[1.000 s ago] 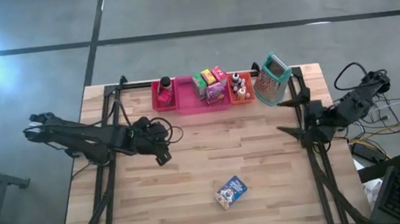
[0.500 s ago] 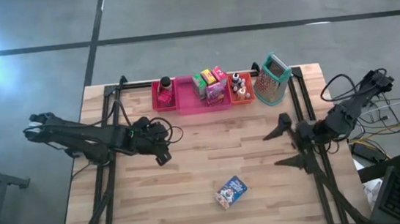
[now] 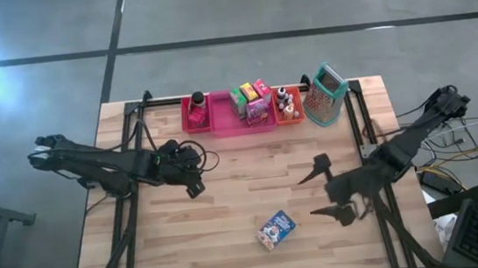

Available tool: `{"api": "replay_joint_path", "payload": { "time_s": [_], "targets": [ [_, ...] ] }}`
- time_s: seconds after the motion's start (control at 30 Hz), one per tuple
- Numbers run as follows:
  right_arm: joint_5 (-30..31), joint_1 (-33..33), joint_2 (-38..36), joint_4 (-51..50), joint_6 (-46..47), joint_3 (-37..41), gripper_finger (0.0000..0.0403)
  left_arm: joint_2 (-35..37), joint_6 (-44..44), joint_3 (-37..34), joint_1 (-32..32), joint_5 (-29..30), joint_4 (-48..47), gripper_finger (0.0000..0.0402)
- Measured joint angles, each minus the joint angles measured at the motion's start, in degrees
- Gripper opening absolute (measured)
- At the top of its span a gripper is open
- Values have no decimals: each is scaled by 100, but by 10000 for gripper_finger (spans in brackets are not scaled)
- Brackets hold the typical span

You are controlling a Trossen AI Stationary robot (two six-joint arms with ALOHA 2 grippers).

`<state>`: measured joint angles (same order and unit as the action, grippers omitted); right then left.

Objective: Pick & Place Kitchen Items
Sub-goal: Put the blue cereal box into the pink bin

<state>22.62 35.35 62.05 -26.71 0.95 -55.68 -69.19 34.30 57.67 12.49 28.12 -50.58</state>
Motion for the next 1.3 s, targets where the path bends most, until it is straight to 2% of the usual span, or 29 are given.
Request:
{"api": "replay_joint_path", "payload": {
  "time_s": [0.33, 0.57, 0.8, 1.3],
  "targets": [
    [-95, -406, 2190, -1779, -358, -1571, 400, -2, 0, 2, 0, 0, 1, 250],
    [-866, -792, 3437, -2757, -413, -2528, 400, -2, 0, 2, 0, 2, 2, 250],
    [-1691, -948, 4103, -2825, -592, -2692, 400, -2, 0, 2, -1, 0, -1, 250],
    [-1781, -1014, 4894, -2780, -838, -2671, 400, -2, 0, 2, -1, 1, 2, 250]
  ]
}}
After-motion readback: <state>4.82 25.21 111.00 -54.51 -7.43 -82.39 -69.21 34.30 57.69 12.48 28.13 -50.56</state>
